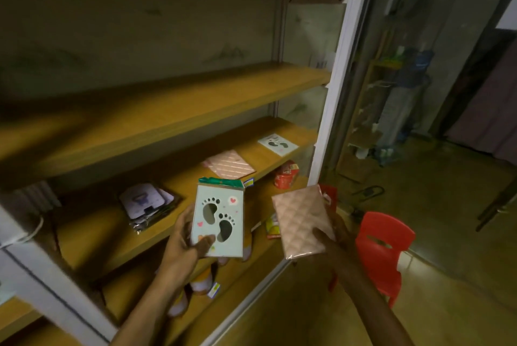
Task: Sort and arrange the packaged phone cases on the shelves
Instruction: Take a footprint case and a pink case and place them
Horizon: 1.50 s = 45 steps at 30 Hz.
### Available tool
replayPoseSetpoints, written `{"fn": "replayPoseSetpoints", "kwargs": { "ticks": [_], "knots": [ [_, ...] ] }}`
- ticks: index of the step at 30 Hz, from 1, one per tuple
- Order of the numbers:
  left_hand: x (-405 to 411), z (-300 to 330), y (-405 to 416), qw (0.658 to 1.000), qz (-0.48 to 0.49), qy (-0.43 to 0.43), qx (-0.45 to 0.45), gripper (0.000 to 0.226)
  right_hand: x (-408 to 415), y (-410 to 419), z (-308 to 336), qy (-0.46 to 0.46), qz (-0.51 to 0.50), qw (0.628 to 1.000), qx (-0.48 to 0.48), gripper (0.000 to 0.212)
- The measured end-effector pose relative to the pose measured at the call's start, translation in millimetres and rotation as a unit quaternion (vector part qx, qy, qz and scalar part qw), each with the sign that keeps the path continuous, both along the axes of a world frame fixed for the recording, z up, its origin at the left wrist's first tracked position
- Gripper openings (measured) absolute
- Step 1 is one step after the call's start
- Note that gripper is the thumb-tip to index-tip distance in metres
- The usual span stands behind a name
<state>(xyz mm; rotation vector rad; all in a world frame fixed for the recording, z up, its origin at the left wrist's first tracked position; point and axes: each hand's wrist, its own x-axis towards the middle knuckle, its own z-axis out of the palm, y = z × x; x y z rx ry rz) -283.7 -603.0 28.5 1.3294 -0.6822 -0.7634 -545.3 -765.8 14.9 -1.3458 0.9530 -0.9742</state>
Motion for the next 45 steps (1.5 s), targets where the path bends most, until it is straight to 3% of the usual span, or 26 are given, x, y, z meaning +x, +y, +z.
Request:
{"fn": "replayPoseSetpoints", "kwargs": {
  "ticks": [14, 26, 32, 35, 45],
  "knots": [
    [88, -20, -111, 0.988, 0.149, -0.034, -0.005, 0.072, 149, -186, -1, 0.075, 0.157, 0.983, -0.065, 0.052],
    [109, -18, -121, 0.959, 0.281, -0.026, 0.010, 0.069, 276, -232, -25, 0.072, 0.294, 0.952, -0.054, 0.050],
    [92, -9, -134, 0.949, 0.313, -0.026, 0.016, 0.071, 287, -250, -33, 0.164, 0.318, 0.927, -0.112, 0.050],
    [83, -9, -143, 0.943, 0.330, -0.035, 0.017, 0.074, 277, -263, -32, 0.222, 0.322, 0.899, -0.196, 0.053],
    [44, -15, -211, 0.954, 0.299, -0.012, 0.005, 0.075, 215, -339, -15, 0.218, 0.352, 0.860, -0.299, 0.061]
  ]
}}
